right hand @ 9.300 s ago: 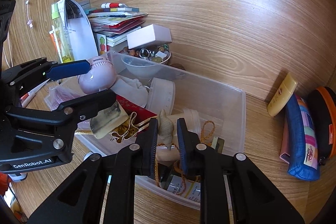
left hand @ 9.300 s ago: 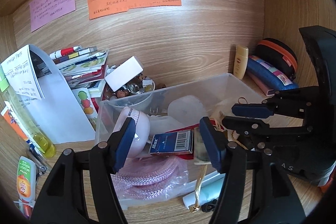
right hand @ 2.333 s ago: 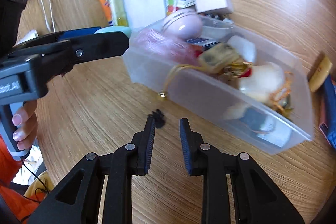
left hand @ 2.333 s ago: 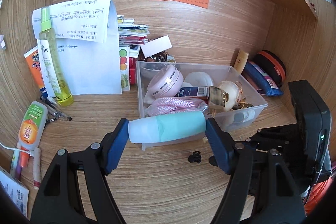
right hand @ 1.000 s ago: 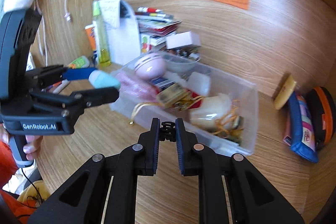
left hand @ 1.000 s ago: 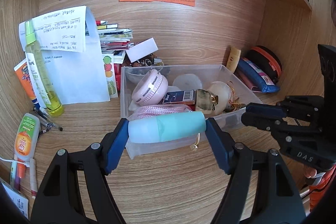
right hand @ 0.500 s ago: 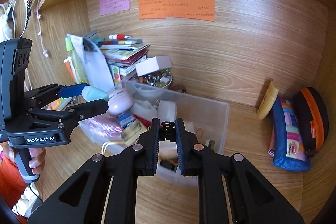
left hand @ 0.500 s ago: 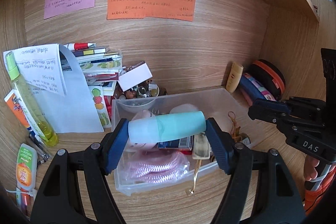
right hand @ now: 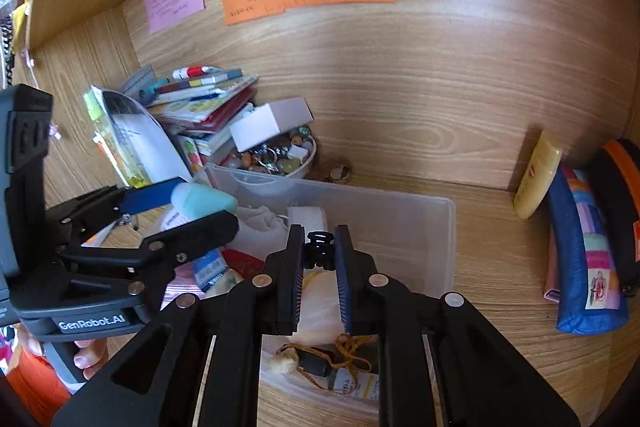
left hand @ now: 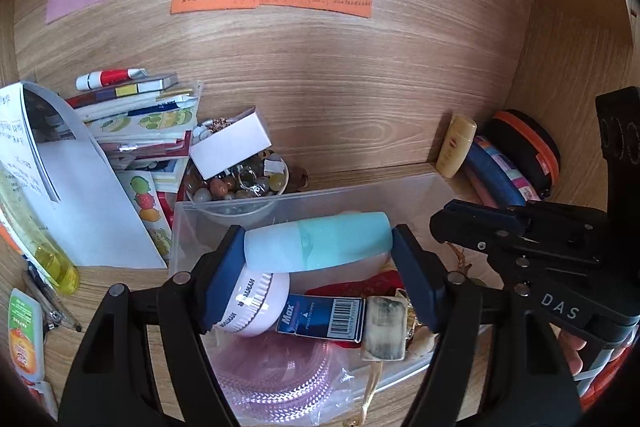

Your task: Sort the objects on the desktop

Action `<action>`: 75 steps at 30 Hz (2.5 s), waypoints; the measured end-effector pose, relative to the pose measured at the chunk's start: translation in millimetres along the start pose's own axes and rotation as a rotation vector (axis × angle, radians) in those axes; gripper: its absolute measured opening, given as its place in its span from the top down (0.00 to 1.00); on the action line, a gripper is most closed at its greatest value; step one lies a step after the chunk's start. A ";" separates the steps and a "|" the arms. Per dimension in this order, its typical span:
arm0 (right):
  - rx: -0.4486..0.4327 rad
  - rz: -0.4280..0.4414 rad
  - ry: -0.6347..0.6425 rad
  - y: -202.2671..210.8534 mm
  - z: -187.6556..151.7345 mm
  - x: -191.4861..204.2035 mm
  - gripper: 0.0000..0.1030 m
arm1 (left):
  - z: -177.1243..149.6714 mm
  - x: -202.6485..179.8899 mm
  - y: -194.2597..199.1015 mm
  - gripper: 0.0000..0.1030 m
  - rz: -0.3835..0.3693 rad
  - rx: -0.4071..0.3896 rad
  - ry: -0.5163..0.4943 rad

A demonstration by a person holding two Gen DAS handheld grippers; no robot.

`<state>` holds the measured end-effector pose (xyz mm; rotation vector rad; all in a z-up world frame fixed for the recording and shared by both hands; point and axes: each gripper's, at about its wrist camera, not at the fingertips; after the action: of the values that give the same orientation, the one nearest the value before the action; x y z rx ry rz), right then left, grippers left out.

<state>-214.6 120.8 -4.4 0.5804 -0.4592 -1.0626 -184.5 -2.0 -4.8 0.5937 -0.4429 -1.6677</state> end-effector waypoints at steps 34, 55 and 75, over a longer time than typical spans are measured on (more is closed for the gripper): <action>0.004 -0.105 -0.021 -17.8 -9.3 -30.5 0.65 | -9.0 -21.8 -22.2 0.18 0.041 0.012 -0.074; -0.153 -0.197 0.064 70.8 -18.4 -2.9 0.21 | -8.7 2.0 31.0 0.02 0.043 -0.052 -0.013; -0.187 -0.196 0.075 101.2 -70.4 28.3 0.04 | -61.3 3.6 104.4 0.01 0.043 -0.141 0.014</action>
<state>-91.6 147.4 9.1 0.5039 -0.2365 -1.2512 -65.7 -21.7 7.9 0.4881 -0.3234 -1.6374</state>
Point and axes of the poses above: each gripper's, at about its wrist camera, not at the fingertips, and y roughly against the way its jaws point, x to its left, z to its top, and after that the axes turned 5 degrees about -z, right-handed
